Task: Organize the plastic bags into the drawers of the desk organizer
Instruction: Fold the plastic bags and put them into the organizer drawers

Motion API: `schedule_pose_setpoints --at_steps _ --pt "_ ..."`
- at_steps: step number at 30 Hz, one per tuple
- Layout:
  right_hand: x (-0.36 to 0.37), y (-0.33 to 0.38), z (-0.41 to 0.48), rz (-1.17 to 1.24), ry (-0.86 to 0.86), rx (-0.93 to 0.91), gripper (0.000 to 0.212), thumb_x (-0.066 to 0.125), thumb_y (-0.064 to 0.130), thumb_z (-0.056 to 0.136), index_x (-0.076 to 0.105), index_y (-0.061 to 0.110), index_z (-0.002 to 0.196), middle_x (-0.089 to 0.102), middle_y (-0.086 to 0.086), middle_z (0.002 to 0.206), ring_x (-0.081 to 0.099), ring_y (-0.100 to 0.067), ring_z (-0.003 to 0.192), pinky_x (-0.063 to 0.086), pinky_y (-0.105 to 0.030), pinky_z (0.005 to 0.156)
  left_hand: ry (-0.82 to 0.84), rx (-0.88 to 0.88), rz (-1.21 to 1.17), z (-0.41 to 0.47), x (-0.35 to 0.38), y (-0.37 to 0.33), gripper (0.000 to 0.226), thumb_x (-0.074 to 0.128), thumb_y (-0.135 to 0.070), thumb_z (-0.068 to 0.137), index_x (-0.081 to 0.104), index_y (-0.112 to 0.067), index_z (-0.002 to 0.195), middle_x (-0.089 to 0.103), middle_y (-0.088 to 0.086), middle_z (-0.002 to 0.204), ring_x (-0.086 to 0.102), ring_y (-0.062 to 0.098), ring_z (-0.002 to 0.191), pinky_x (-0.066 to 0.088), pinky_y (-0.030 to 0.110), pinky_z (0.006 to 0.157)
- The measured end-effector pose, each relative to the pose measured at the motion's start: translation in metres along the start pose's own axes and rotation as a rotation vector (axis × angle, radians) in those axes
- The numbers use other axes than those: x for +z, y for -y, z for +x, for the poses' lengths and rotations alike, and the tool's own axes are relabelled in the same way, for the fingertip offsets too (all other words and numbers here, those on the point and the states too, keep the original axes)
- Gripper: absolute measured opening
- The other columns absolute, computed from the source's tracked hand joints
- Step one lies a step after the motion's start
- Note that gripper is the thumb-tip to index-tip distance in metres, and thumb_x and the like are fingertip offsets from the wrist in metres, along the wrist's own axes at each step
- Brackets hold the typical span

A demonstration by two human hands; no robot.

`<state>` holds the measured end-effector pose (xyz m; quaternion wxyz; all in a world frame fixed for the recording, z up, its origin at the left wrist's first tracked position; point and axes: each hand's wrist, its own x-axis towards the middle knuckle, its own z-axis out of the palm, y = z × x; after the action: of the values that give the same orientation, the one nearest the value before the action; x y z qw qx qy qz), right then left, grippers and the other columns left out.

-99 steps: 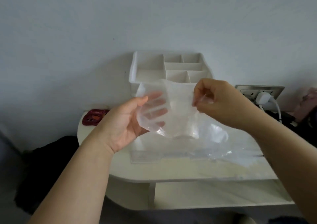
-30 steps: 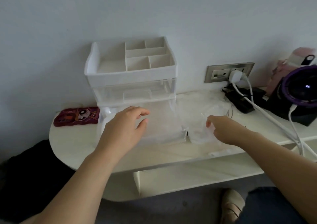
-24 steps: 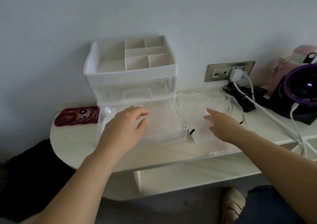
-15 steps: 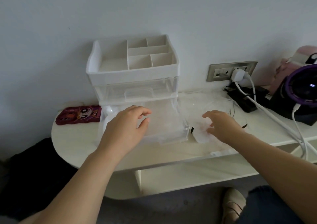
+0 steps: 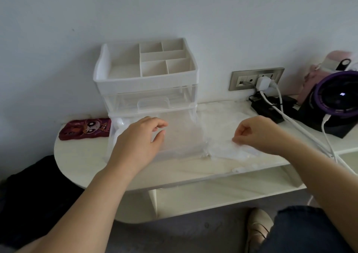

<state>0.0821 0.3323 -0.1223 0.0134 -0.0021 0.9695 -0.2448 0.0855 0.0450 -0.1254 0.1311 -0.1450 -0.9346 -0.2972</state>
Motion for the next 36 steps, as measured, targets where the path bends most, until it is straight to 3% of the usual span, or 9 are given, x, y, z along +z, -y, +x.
schedule_pose_setpoints --at_steps 4,6,8,13,17,20,26,32,36 --pt "-0.014 0.025 -0.016 0.766 0.067 0.101 0.02 0.055 0.013 0.093 0.058 0.009 0.074 0.069 -0.001 0.067 0.067 -0.012 0.063 0.055 -0.028 0.07 -0.079 0.081 -0.041 0.0 -0.005 -0.011 0.019 0.057 -0.019 0.091 0.067 -0.027 0.105 0.058 -0.026 0.099 0.056 -0.005 0.099 0.045 0.017 0.083" --pt "-0.013 0.049 -0.024 1.087 0.053 0.082 0.023 0.045 0.005 0.097 0.055 0.007 0.076 0.064 0.002 0.06 0.063 -0.009 0.054 0.056 -0.028 0.069 -0.087 0.077 -0.221 0.0 -0.009 -0.02 0.014 0.059 -0.02 0.09 0.068 -0.029 0.096 0.066 -0.024 0.091 0.059 -0.008 0.092 0.043 0.005 0.077" --pt "-0.008 0.077 -0.03 1.228 -0.006 0.022 0.027 0.045 0.005 0.096 0.056 0.009 0.071 0.063 0.003 0.058 0.063 -0.01 0.055 0.056 -0.031 0.073 0.01 0.022 -0.498 -0.001 -0.016 -0.027 0.009 0.06 -0.029 0.09 0.069 -0.028 0.093 0.072 -0.015 0.087 0.065 -0.003 0.088 0.048 0.009 0.078" --pt "0.012 0.136 -0.033 0.937 -0.122 -0.219 0.031 0.056 0.03 0.091 0.063 0.02 0.063 0.061 0.011 0.058 0.058 -0.001 0.06 0.049 -0.016 0.064 0.395 -0.105 -1.239 0.002 -0.03 -0.026 0.074 0.061 -0.068 0.071 0.063 -0.014 0.121 0.066 0.006 0.118 0.062 0.021 0.111 0.052 0.034 0.09" --pt "0.017 0.157 -0.023 0.792 0.037 -0.306 0.055 0.031 0.06 0.087 0.073 0.024 0.082 0.071 0.017 0.082 0.062 0.006 0.075 0.042 -0.007 0.064 0.435 -0.208 -1.432 0.005 -0.042 -0.013 0.088 0.065 -0.073 0.062 0.062 -0.01 0.124 0.059 0.011 0.13 0.052 0.029 0.124 0.042 0.046 0.104" --pt "0.025 0.162 -0.011 0.698 0.05 -0.323 0.053 0.028 0.054 0.091 0.073 0.026 0.085 0.07 0.014 0.085 0.06 0.006 0.08 0.039 -0.013 0.073 0.378 -0.37 -1.486 0.006 -0.049 0.003 0.081 0.067 -0.064 0.066 0.059 -0.008 0.125 0.065 0.01 0.121 0.059 0.029 0.116 0.046 0.046 0.097" --pt "0.049 0.154 0.012 0.235 0.0 -0.38 0.02 0.051 0.024 0.091 0.071 0.025 0.09 0.063 0.017 0.081 0.055 -0.006 0.082 0.044 -0.019 0.072 0.17 -0.578 -1.146 0.013 -0.04 0.009 0.015 0.06 -0.015 0.09 0.064 -0.006 0.102 0.073 0.008 0.095 0.072 0.02 0.083 0.059 0.037 0.076" --pt "0.061 0.143 0.02 -0.199 0.063 -0.431 0.028 0.06 0.035 0.088 0.059 0.032 0.116 0.054 0.008 0.123 0.046 -0.014 0.113 0.041 -0.032 0.096 0.221 -0.387 -0.401 0.01 -0.042 0.013 0.035 0.04 -0.009 0.098 0.054 -0.026 0.125 0.069 -0.008 0.096 0.069 0.0 0.072 0.058 0.025 0.072" --pt "0.059 0.145 0.025 -0.261 0.145 -0.415 0.038 0.062 0.038 0.087 0.054 0.033 0.124 0.047 0.009 0.136 0.04 -0.015 0.125 0.036 -0.035 0.102 0.111 -0.29 -0.024 0.008 -0.043 0.018 0.038 0.042 -0.009 0.094 0.055 -0.026 0.125 0.068 -0.005 0.094 0.067 0.006 0.072 0.053 0.027 0.065"
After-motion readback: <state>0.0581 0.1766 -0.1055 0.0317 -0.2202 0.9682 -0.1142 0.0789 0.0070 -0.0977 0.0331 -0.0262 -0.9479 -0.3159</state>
